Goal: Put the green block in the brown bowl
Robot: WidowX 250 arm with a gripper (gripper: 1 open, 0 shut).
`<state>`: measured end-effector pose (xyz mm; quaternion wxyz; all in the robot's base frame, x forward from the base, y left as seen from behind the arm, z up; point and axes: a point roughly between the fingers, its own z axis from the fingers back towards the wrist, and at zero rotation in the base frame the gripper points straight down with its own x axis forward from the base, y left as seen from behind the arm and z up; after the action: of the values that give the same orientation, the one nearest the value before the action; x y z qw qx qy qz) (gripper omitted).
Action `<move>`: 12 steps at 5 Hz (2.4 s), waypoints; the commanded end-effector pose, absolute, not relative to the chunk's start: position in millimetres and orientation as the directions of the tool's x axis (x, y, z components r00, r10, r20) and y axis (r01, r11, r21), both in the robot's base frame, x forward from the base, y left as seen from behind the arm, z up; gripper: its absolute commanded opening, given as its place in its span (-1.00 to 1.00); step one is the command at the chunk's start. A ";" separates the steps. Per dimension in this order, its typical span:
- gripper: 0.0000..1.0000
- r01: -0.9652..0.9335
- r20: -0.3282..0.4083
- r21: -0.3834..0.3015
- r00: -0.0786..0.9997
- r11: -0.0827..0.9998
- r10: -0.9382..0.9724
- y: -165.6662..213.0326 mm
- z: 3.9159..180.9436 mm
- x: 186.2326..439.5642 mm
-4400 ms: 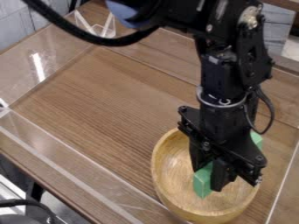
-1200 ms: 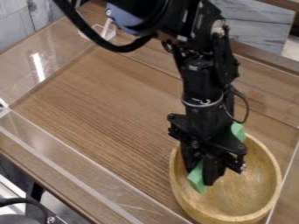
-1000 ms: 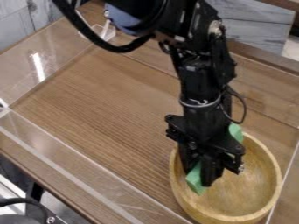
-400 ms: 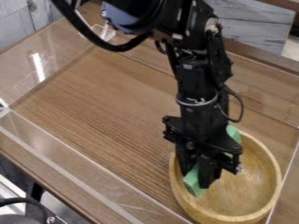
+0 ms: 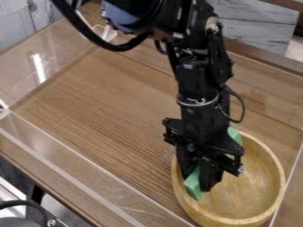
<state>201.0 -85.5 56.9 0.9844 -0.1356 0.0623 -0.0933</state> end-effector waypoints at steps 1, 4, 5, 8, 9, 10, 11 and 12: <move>-1.00 0.172 -0.062 -0.288 0.978 0.942 -0.198 -84.7 67.0 208.4; -1.00 0.168 -0.072 -0.302 0.978 0.938 -0.198 -87.8 65.7 211.7; -1.00 0.168 -0.073 -0.307 0.977 0.937 -0.199 -89.4 64.8 213.9; -1.00 0.166 -0.082 -0.321 0.976 0.932 -0.202 -93.3 63.8 217.2; -1.00 0.164 -0.087 -0.326 0.976 0.931 -0.202 -94.2 64.0 217.6; -1.00 0.162 -0.090 -0.331 0.975 0.930 -0.202 -95.0 64.2 218.0; -1.00 0.160 -0.096 -0.336 0.975 0.928 -0.202 -95.8 64.6 218.0; -1.00 0.157 -0.100 -0.340 0.974 0.927 -0.202 -96.4 64.8 218.1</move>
<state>206.7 -93.6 54.7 0.9789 -0.1620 0.0912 -0.0843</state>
